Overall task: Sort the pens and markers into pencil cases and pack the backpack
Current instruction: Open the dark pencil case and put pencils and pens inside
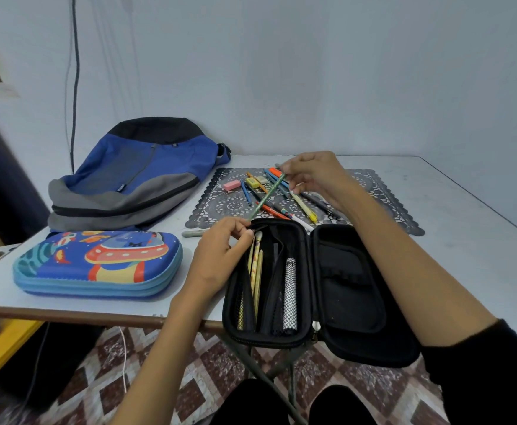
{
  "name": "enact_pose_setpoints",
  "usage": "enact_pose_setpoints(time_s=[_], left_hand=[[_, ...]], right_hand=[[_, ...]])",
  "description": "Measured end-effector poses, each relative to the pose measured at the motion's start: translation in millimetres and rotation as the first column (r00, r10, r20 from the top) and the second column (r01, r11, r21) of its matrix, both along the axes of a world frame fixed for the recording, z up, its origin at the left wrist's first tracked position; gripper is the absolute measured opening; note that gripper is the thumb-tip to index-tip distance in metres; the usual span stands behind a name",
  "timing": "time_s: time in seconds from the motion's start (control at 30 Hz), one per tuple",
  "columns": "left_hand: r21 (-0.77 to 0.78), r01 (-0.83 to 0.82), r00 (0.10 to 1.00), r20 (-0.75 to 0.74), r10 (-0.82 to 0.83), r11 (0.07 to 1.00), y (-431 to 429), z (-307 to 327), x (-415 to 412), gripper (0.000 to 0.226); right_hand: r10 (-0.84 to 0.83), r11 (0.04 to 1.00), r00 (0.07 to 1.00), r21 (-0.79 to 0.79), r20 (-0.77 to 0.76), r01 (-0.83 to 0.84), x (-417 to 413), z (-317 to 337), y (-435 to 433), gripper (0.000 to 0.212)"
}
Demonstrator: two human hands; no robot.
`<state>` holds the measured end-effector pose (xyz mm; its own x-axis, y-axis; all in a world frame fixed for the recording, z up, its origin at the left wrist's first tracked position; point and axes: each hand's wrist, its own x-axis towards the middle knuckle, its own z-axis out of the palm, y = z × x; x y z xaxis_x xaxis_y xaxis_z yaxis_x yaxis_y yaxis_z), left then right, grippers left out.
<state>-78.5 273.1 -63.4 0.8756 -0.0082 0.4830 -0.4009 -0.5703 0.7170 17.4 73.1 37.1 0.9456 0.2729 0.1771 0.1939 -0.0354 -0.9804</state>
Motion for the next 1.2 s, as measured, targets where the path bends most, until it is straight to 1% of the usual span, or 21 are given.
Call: enact_pose_setpoints(time_s=[0.03,0.1,0.2,0.27,0.33,0.43,0.53,0.6,0.67,0.73,0.8,0.87,0.93,1.07,1.13,1.2], left_hand=[[0.002,0.0,1.0,-0.001,0.0,1.0,0,0,0,0.02],[0.006,0.0,1.0,-0.004,0.0,1.0,0,0,0,0.022],[0.004,-0.002,1.0,-0.007,0.002,1.0,1,-1,2,0.031],[-0.001,0.001,1.0,0.0,-0.001,1.0,1,-3,2,0.028],[-0.004,0.003,1.0,0.007,-0.003,1.0,1,-3,2,0.025],[0.0,-0.003,1.0,0.011,0.003,1.0,1,-3,3,0.031],[0.007,0.0,1.0,0.024,-0.001,1.0,1,-3,3,0.03],[0.015,-0.001,1.0,0.027,0.001,1.0,2,-3,3,0.027],[0.023,-0.002,1.0,0.025,0.002,1.0,1,-3,3,0.025],[0.024,-0.002,1.0,0.023,0.001,1.0,1,-2,3,0.024],[0.031,0.003,1.0,0.019,-0.003,1.0,2,-1,2,0.025],[0.048,-0.002,1.0,0.02,0.001,0.999,2,0,2,0.032],[0.061,-0.011,1.0,0.019,0.01,0.998,2,0,2,0.034],[0.071,-0.015,1.0,0.02,0.014,0.997,2,0,2,0.023],[0.07,-0.017,1.0,0.021,0.016,0.997,2,0,1,0.022],[0.062,-0.026,1.0,0.012,0.026,0.998,1,0,0,0.022]], right_hand=[[0.044,0.999,0.999,-0.019,-0.022,-0.044,-2,-2,1,0.007],[0.096,0.995,0.993,0.014,-0.071,-0.095,-3,-5,0,0.005],[0.085,0.994,0.988,0.079,-0.125,-0.075,-2,-7,-6,0.009],[0.067,0.995,0.985,0.088,-0.161,-0.053,1,-10,-11,0.011],[0.084,0.996,0.974,0.041,-0.21,-0.077,2,-12,-14,0.01],[0.156,0.978,0.949,-0.09,-0.274,-0.186,-4,-18,-7,0.011],[0.275,0.934,0.908,-0.138,-0.315,-0.33,-13,-22,5,0.009],[0.362,0.877,0.872,-0.197,-0.331,-0.439,-18,-22,13,0.01],[0.426,0.8,0.847,-0.305,-0.318,-0.517,-22,-21,18,0.01],[0.474,0.725,0.837,-0.418,-0.274,-0.547,-27,-20,23,0.008],[0.503,0.656,0.84,-0.542,-0.205,-0.525,-30,-20,28,0.008],[0.512,0.612,0.845,-0.623,-0.157,-0.487,-32,-21,32,0.011],[0.53,0.593,0.836,-0.641,-0.143,-0.486,-32,-23,34,0.013],[0.547,0.57,0.826,-0.661,-0.137,-0.487,-29,-25,35,0.016],[0.52,0.586,0.841,-0.655,-0.147,-0.477,-26,-22,31,0.016],[0.452,0.639,0.885,-0.652,-0.111,-0.408,-20,-16,22,0.018]])
